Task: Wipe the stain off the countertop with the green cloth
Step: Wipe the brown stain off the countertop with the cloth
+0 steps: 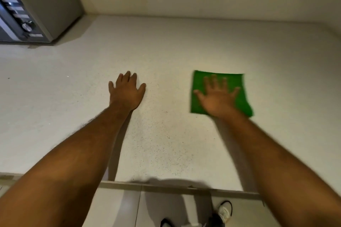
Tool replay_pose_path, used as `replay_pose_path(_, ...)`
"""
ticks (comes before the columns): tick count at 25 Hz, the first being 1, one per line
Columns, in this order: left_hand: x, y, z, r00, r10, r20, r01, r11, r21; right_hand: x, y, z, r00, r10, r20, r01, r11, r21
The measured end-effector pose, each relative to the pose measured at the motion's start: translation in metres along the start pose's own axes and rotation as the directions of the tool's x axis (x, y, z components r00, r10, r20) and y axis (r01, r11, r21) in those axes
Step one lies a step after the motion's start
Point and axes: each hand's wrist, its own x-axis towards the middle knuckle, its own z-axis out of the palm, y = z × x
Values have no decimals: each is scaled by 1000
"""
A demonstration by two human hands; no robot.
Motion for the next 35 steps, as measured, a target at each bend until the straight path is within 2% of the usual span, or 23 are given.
replay_pose_path(2, 4, 3, -1, 1000, 10, -29, -11, 1000, -12, -32, -70, 14, 980, -201, 4, 201, 979, -12)
replay_pose_path(4, 7, -5, -2, 999, 4, -48, -5, 1000, -28, -73, -114, 32, 915, -402, 26, 402, 916, 1)
replay_pose_path(7, 4, -18, 0, 998, 2, -65, -5, 999, -36, -111, -86, 41, 829, -559, 17, 557, 829, 47)
replay_pose_path(8, 2, -20, 2, 997, 5, -71, -7, 1000, -25, -112, -60, 39, 831, -557, 0, 556, 830, 50)
replay_pose_path(10, 0, -22, 3, 998, 10, -64, -10, 1000, -2, -100, 0, 31, 885, -466, -22, 466, 885, 13)
replay_pose_path(13, 0, -25, 1, 998, 13, -66, -11, 1000, 21, -53, 89, 11, 991, -121, -61, 121, 993, -16)
replay_pose_path(16, 4, -22, -3, 998, 14, -60, -12, 999, 36, 7, 145, -9, 984, 160, -72, -160, 987, 5)
replay_pose_path(19, 2, -22, -4, 999, 4, -51, -1, 999, 49, 65, 129, -20, 942, 336, -14, -335, 941, 44)
replay_pose_path(21, -1, -22, -1, 999, 7, -42, -4, 998, 60, 88, 78, -23, 944, 329, 30, -330, 943, 46)
replay_pose_path(24, -2, -19, 2, 999, 11, -45, -9, 999, 48, 88, -32, -19, 997, 69, 37, -71, 997, 39)
replay_pose_path(26, -4, -16, 4, 998, 9, -59, -7, 1000, 29, 63, -101, -5, 992, -119, 44, 119, 993, 21)
replay_pose_path(28, -5, -16, 4, 999, 2, -51, -1, 1000, 24, 27, -136, 16, 959, -279, 54, 279, 960, 7)
replay_pose_path(30, -5, -17, 0, 999, -2, -46, 3, 1000, 20, 11, -126, 25, 931, -364, 31, 363, 931, 18)
replay_pose_path(32, -6, -16, -5, 999, 6, -36, -5, 999, 33, 19, -80, 17, 959, -282, -40, 282, 959, 17)
replay_pose_path(35, -6, -10, -12, 1000, -9, 29, 8, 999, 46, 42, 23, 1, 994, 47, -103, -47, 999, 10)
